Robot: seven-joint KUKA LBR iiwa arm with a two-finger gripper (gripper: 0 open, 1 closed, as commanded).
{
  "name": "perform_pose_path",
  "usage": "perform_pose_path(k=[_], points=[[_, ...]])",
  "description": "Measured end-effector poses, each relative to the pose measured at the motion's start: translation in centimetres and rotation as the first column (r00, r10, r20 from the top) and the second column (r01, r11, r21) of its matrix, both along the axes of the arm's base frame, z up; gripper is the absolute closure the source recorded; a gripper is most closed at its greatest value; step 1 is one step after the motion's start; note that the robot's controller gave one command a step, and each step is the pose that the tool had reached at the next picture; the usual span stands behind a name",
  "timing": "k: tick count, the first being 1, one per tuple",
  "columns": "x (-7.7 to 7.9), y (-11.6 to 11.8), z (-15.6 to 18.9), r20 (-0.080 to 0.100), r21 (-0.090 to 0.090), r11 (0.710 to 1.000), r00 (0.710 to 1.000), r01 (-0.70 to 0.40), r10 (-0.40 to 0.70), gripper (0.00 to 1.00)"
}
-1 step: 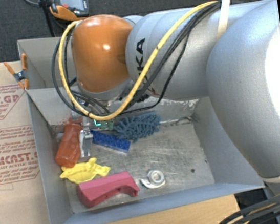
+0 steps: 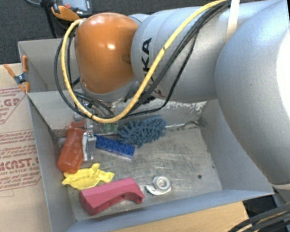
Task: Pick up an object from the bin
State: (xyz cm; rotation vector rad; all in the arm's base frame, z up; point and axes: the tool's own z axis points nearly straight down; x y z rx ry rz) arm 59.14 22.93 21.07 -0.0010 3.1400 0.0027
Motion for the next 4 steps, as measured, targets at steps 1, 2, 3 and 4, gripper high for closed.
perform_pose_path(k=[1, 2, 3, 4], points=[[-3.1, -0.5, -3.8, 0.004, 0.0, 0.997, 0.997, -0.081, 0.081, 0.0], [-8.6, -4.8, -4.9, -0.002, -0.001, 1.0, 1.0, -0.018, 0.018, 0.0], [-8.7, -1.8, -12.8, -0.038, -0.01, 0.946, 0.945, -0.325, 0.325, 1.0], [-8.7, -1.8, -12.8, -0.038, -0.01, 0.946, 0.945, -0.325, 0.325, 1.0]])
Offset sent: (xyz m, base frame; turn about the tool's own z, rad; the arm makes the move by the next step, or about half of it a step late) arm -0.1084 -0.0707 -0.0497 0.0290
